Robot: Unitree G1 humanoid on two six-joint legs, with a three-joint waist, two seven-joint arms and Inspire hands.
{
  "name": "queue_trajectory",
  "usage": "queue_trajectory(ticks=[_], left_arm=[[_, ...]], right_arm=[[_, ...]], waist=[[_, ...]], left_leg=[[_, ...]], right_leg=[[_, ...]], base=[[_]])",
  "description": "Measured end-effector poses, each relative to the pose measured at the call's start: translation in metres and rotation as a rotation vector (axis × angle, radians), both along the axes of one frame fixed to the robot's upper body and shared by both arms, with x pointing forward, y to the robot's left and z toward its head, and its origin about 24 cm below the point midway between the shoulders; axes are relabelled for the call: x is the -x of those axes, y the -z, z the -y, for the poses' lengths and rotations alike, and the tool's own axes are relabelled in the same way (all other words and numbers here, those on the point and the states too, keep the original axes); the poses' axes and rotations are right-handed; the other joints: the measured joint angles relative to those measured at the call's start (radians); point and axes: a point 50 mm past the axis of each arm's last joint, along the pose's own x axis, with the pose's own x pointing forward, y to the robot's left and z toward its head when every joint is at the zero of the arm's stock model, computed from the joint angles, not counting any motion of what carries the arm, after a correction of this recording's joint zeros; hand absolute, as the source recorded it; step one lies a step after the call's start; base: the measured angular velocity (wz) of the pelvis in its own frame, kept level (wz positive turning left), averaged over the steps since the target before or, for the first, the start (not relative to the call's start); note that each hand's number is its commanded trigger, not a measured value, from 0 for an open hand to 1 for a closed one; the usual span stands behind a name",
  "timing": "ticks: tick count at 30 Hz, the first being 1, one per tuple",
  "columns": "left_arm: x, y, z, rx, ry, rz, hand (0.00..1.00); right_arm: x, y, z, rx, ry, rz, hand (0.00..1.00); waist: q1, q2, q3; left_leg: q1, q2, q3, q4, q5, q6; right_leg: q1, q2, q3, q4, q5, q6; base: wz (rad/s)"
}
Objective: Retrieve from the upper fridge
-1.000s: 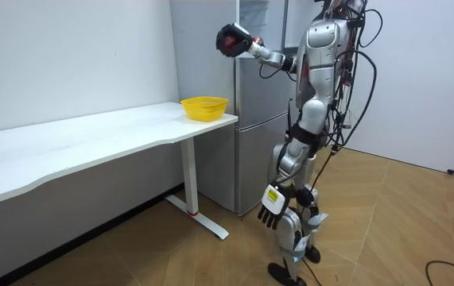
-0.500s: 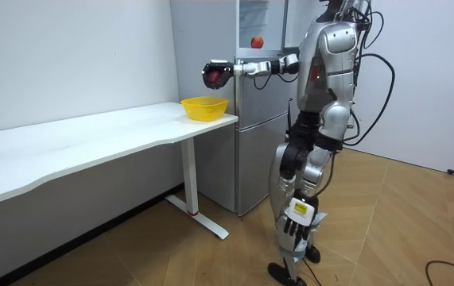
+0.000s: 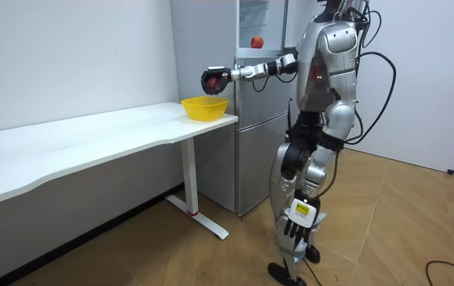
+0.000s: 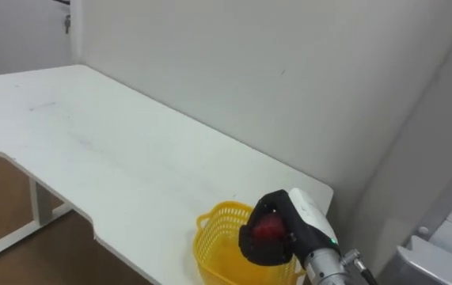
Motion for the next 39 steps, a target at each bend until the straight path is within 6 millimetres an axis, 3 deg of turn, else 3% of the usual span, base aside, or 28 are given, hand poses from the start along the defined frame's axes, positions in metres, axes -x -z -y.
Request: queue_trajectory(ticks=[3,4,5,25,39], left_arm=[[0.000,0.000,0.000,0.000,0.000,0.000,0.00],[0.000,0.000,0.000,0.000,0.000,0.000,0.00],[0.000,0.000,0.000,0.000,0.000,-0.001,0.00],[0.008,0.000,-0.001,-0.008,-0.024,-0.019,0.00],[0.010,0.000,-0.001,-0.013,-0.016,-0.033,0.00]], right_arm=[[0.001,0.006,0.005,-0.006,0.021,-0.031,1.00],[0.001,0.007,0.006,-0.005,0.024,-0.034,0.61],[0.001,0.008,0.006,-0.005,0.025,-0.036,0.00],[0.001,0.013,0.010,0.004,0.041,-0.058,0.00],[0.001,0.013,0.010,0.005,0.041,-0.058,0.00]], waist=[[0.012,-0.001,0.0062],[0.013,-0.002,0.0063],[0.015,-0.003,0.0067],[0.020,0.000,0.0070],[0.020,0.007,0.0023]], left_leg=[[-0.006,0.000,0.000,-0.001,0.000,0.000],[-0.009,0.000,0.000,0.000,0.000,0.000],[-0.017,0.000,0.000,0.002,0.000,0.000],[-0.022,-0.003,-0.001,0.003,0.000,0.000],[-0.018,-0.005,0.002,0.006,0.000,0.000]], right_leg=[[-0.003,0.000,0.000,0.000,0.000,0.000],[-0.006,0.000,0.000,0.000,0.000,0.000],[-0.013,0.000,0.000,0.000,0.000,0.000],[-0.016,0.000,0.001,-0.001,0.000,0.000],[-0.015,-0.001,0.019,-0.001,0.000,0.000]], base=[[0.00],[0.00],[0.00],[0.00],[-0.01]])
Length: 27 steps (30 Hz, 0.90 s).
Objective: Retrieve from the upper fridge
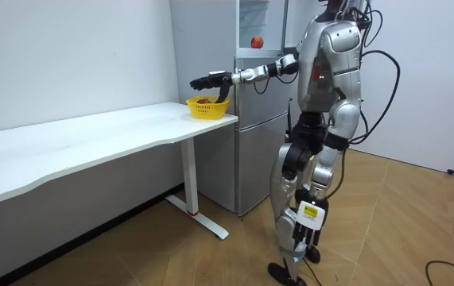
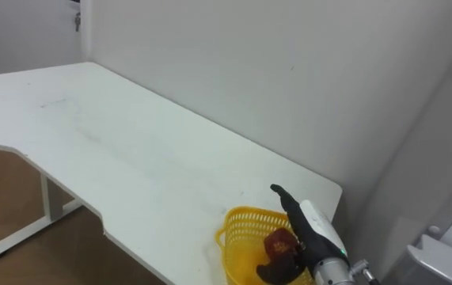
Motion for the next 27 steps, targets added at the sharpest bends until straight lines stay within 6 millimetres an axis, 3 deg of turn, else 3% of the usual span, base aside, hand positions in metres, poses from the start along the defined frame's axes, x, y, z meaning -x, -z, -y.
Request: queue_trajectory(ticks=[13,16,19,23,27], left_arm=[[-0.006,-0.001,0.000,-0.009,-0.007,0.036,0.00],[-0.006,0.000,0.003,-0.013,-0.011,0.044,0.00],[-0.004,0.002,0.007,-0.016,-0.017,0.047,0.00],[0.000,0.004,0.014,-0.004,-0.028,0.044,0.00],[0.006,0.006,0.018,0.003,-0.032,0.034,0.00]], right_arm=[[-0.001,-0.027,-0.017,-0.049,-0.069,0.130,0.00],[-0.002,-0.029,-0.016,-0.057,-0.060,0.144,0.00],[-0.002,-0.035,-0.017,-0.090,-0.050,0.173,0.00],[0.001,-0.070,-0.021,-0.165,-0.056,0.325,0.00],[0.007,-0.102,-0.023,-0.221,-0.064,0.494,0.00]], waist=[[-0.028,0.014,-0.0055],[-0.035,0.026,0.0007],[-0.046,0.035,-0.0011],[-0.061,0.057,-0.0100],[-0.115,0.080,-0.0087]], left_leg=[[0.007,-0.001,0.006,0.001,0.000,0.001],[0.017,-0.001,0.013,-0.003,0.000,0.001],[0.017,0.001,0.024,-0.005,0.000,0.002],[0.037,0.010,0.068,-0.007,0.000,0.002],[0.060,0.011,0.083,-0.008,0.000,0.002]], right_leg=[[0.003,-0.002,0.009,0.000,0.000,0.000],[0.010,-0.003,0.012,0.000,0.000,0.000],[0.007,-0.002,0.014,0.000,0.000,0.000],[0.004,0.003,0.064,0.001,0.001,-0.001],[0.021,0.005,0.085,0.001,0.001,-0.001]], base=[[-0.01],[-0.07],[-0.10],[-0.27],[-0.13]])
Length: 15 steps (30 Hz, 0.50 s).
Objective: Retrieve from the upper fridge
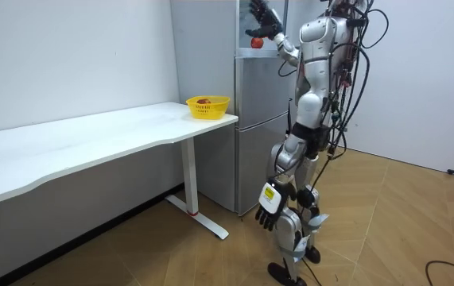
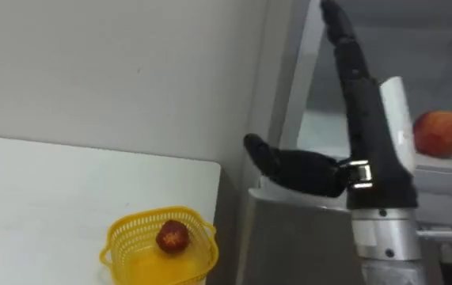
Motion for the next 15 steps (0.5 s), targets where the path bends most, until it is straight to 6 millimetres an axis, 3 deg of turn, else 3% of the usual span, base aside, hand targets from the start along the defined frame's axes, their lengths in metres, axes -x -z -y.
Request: queue_trajectory(ticks=[3,8,10,15], left_arm=[[0.000,0.001,0.003,-0.005,0.001,-0.001,0.00],[-0.003,0.002,0.007,-0.009,0.041,0.006,0.00],[-0.004,0.003,0.009,-0.004,0.043,0.009,0.00],[-0.004,0.003,0.012,0.008,0.057,0.006,0.00]], right_arm=[[0.007,-0.007,-0.001,-0.018,-0.003,0.062,0.00],[0.010,-0.003,0.003,-0.011,0.032,0.059,0.00],[0.012,0.000,0.006,-0.011,0.050,0.049,0.00],[0.012,0.002,0.007,-0.008,0.056,0.041,0.00]], waist=[[-0.025,0.005,0.0019],[-0.053,0.011,0.0041],[-0.059,0.019,0.0079],[-0.081,0.041,0.0060]], left_leg=[[0.001,0.004,0.021,0.000,-0.001,-0.001],[0.003,0.010,0.035,-0.001,-0.005,-0.006],[0.006,0.012,0.042,-0.003,-0.006,-0.006],[0.001,0.013,0.051,-0.005,-0.006,-0.007]], right_leg=[[-0.008,0.006,0.019,0.001,0.003,-0.004],[-0.009,0.011,0.022,-0.001,0.005,-0.008],[-0.014,0.012,0.024,-0.001,0.005,-0.008],[-0.022,0.016,0.035,-0.001,0.006,-0.008]], base=[[-0.19],[-0.08],[-0.08],[-0.06]])
